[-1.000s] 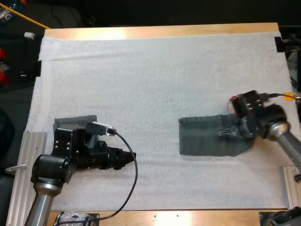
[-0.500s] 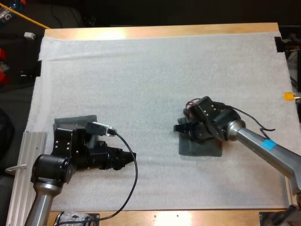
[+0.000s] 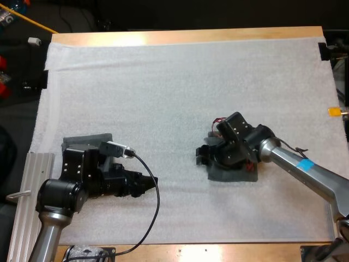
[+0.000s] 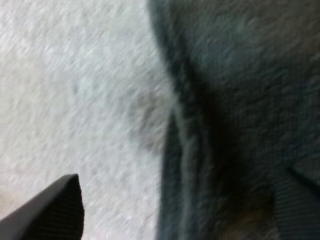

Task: Pick towel from pile, fold and stack

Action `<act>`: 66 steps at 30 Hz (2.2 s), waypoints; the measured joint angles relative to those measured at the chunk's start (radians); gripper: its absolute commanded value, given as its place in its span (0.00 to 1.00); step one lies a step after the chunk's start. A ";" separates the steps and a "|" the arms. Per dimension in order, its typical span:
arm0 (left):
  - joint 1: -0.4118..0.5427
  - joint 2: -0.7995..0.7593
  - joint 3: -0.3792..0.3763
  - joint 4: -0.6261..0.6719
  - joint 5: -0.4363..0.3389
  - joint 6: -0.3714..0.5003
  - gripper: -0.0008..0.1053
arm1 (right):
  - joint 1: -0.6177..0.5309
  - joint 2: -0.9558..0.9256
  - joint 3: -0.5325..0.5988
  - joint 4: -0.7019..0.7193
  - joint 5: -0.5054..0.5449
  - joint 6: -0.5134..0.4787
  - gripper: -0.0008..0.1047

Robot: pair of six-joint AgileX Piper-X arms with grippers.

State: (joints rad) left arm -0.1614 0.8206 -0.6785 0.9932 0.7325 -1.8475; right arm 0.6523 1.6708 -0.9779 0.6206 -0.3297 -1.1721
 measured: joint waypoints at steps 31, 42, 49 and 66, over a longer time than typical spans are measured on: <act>0.000 0.000 0.000 0.009 0.000 0.049 0.55 | 0.120 -0.632 0.000 0.327 0.275 -0.205 0.65; 0.000 0.000 0.000 -0.091 0.000 0.074 0.56 | 0.120 -0.947 0.000 0.479 0.338 -0.207 0.65; -0.007 0.038 0.000 -0.136 0.000 -0.048 0.69 | 0.120 -1.079 0.000 0.540 0.374 -0.207 0.65; -0.365 0.377 0.000 -0.543 -0.235 -0.421 0.68 | 0.120 -1.124 0.000 0.640 0.479 -0.125 0.65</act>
State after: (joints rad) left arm -0.5265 1.1972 -0.6785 0.4500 0.4971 -2.2685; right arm 0.7725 0.5472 -0.9779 1.2610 0.1489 -1.2972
